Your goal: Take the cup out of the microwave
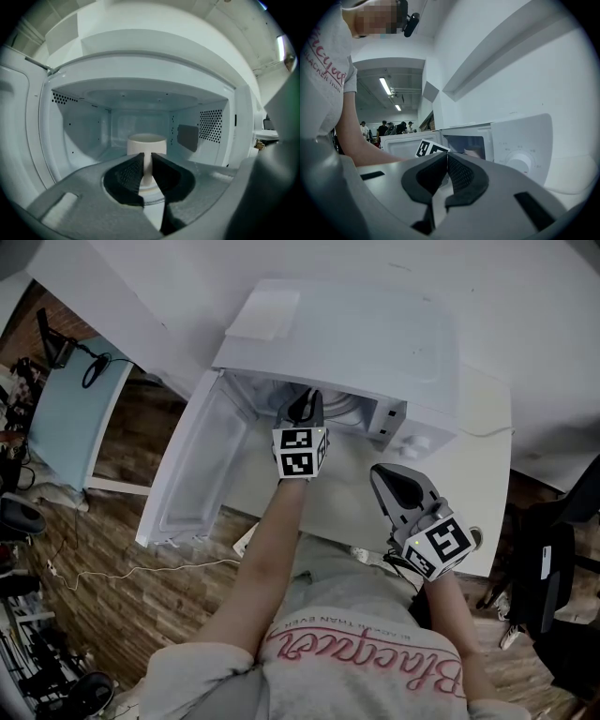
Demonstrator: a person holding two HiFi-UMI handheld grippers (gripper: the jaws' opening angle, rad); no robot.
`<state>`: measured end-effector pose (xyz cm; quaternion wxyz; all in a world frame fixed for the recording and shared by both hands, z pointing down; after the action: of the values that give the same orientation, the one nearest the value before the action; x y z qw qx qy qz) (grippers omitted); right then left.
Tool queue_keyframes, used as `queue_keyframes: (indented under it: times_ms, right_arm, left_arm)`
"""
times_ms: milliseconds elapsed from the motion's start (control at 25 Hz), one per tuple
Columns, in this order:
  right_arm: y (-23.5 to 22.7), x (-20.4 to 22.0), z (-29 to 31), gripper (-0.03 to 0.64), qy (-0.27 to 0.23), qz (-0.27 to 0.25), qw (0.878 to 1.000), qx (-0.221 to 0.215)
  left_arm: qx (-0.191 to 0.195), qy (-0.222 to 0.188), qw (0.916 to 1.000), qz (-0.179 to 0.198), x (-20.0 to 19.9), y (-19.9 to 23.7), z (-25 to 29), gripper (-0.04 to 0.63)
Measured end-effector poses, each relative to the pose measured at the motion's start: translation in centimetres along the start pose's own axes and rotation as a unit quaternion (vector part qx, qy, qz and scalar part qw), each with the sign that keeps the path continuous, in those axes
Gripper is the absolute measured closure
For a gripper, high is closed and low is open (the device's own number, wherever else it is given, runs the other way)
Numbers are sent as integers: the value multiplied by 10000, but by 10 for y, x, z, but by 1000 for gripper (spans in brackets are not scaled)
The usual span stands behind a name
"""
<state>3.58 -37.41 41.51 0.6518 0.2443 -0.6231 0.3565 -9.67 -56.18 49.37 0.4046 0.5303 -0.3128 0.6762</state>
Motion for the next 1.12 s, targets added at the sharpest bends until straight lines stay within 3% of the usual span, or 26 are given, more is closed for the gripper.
queue_keyframes:
  times_ms: [1120]
  right_arm:
    - [39, -6, -26, 604, -179, -194, 9992, -317]
  left_arm:
    - [45, -216, 9998, -18, 6, -25, -73, 545]
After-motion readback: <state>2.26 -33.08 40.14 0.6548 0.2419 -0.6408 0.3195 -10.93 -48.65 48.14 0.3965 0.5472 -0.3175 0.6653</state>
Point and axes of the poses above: the fingertips, and each gripper's own axes: z forward along the fingers, y to its left, x out of its underside, the point moved 4 cm from there along -z, backward along the fingers, and after that the axes turned 4 degrees about x, right-handed, at the moved point
